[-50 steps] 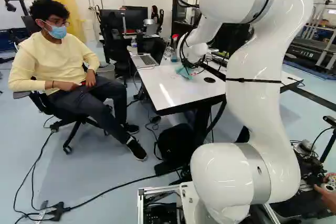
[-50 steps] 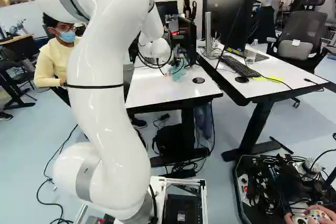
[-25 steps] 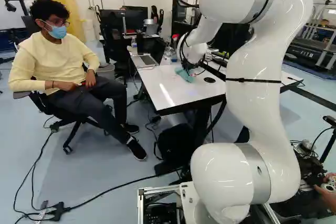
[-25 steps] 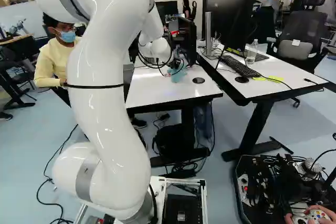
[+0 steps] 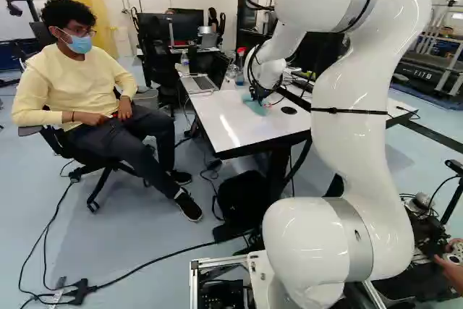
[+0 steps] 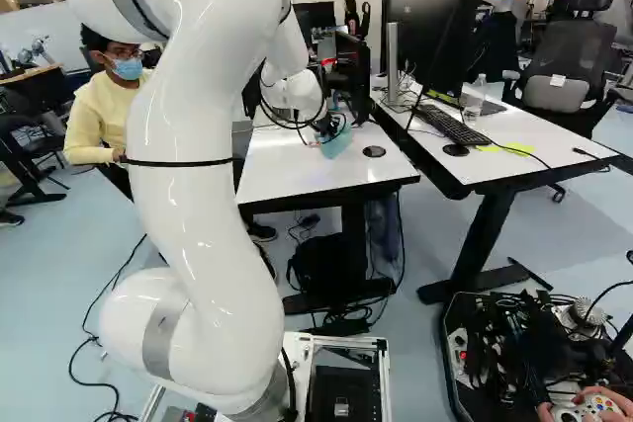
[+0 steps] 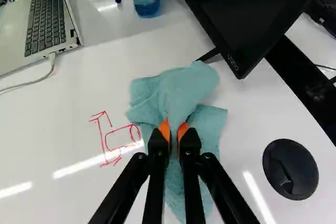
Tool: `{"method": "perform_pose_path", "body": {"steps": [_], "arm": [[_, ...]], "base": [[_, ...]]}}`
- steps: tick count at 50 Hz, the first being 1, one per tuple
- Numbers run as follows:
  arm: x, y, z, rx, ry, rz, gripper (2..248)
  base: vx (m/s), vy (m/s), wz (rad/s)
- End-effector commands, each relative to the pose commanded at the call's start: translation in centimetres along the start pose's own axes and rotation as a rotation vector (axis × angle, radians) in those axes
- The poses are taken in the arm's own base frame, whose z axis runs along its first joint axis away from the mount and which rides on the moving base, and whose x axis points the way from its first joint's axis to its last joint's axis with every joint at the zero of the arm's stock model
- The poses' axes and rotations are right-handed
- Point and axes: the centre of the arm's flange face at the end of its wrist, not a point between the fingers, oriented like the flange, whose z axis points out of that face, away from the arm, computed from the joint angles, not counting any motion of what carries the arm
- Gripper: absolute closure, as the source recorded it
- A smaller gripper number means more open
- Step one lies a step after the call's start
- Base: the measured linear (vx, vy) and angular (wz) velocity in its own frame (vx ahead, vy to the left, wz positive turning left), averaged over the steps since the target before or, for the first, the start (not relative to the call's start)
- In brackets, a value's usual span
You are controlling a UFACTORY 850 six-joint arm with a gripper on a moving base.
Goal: Clean the table with the green towel
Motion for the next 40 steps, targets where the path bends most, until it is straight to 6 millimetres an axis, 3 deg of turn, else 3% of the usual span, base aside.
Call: {"method": "perform_pose_path", "body": {"steps": [23, 40], "arm": [[-0.2, 0.0, 0.1, 0.0, -0.032, 0.0, 213], [1.3, -1.2, 1.8, 0.012, -0.016, -0.013, 213]], "base": [[0.0, 0.0, 0.0], [0.0, 0.0, 0.0]]}}
